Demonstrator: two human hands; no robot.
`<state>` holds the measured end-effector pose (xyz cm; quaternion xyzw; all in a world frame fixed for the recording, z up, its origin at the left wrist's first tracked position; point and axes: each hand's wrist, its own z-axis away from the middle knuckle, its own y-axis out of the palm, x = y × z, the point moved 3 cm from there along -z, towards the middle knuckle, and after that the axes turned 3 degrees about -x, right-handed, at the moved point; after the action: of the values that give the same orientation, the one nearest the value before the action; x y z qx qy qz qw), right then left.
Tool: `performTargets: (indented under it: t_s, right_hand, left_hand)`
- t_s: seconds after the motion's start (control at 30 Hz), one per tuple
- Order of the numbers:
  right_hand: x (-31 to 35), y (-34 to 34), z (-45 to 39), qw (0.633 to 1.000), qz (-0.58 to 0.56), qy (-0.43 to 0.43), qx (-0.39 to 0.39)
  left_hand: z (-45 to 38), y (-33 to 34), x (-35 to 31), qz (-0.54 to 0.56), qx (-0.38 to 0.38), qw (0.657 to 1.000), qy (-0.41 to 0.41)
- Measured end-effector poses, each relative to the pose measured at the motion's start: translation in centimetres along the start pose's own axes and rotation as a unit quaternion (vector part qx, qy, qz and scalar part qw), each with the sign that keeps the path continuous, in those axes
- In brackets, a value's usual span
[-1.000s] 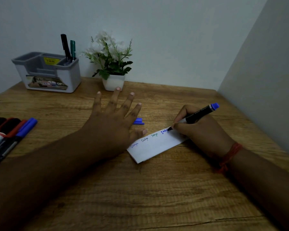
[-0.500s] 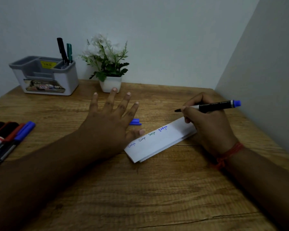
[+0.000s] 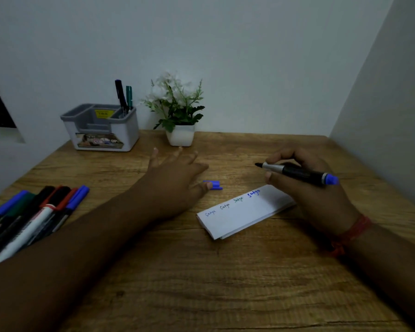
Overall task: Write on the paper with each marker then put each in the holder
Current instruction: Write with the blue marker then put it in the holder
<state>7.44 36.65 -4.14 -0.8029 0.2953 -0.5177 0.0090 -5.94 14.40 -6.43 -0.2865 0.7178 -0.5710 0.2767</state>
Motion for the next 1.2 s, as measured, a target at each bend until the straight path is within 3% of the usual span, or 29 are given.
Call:
performTargets:
  t_s: [0.3, 0.43, 0.7, 1.2]
  right_hand:
    - [0.6, 1.0, 0.2, 0.997, -0.049, -0.003, 0.064]
    - [0.6, 0.9, 0.1, 0.993, -0.096, -0.006, 0.066]
    - [0.5, 0.8, 0.0, 0.988, -0.129, -0.015, 0.082]
    - [0.7, 1.1, 0.1, 0.990, -0.108, 0.001, 0.087]
  left_hand:
    - [0.0, -0.9, -0.7, 0.125, -0.041, 0.991, 0.018]
    - [0.7, -1.5, -0.8, 0.231, -0.115, 0.966, 0.013]
    - [0.9, -1.8, -2.0, 0.244, -0.163, 0.954, 0.058]
    - [1.7, -2.8, -3.8, 0.250, -0.145, 0.951, 0.111]
